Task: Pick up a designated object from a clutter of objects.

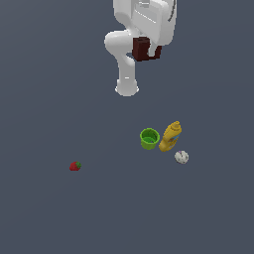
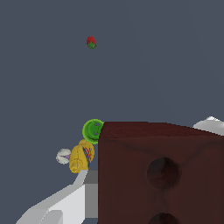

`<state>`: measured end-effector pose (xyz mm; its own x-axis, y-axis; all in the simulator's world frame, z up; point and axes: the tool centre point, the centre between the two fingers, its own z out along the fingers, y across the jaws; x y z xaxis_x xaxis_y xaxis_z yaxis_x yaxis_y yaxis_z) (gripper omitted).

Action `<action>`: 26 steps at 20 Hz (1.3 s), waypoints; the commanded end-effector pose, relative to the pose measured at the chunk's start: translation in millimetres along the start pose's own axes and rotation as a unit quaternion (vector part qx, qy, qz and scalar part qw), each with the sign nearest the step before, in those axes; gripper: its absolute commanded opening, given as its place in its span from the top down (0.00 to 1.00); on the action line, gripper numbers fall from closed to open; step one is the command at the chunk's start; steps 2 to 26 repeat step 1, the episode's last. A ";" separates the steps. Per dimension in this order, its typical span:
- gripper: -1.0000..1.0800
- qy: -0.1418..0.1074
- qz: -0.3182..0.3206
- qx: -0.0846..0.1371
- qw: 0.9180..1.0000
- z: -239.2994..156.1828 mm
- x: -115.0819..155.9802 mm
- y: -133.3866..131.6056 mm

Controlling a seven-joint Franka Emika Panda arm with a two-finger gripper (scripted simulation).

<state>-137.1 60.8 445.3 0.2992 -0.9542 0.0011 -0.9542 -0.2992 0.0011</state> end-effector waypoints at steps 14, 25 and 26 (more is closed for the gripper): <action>1.00 0.000 0.000 0.000 1.000 -2.8 -1.6 0.8; 1.00 0.000 0.000 0.000 1.000 -2.8 -1.6 0.8; 1.00 0.000 0.000 0.000 1.000 -2.8 -1.6 0.8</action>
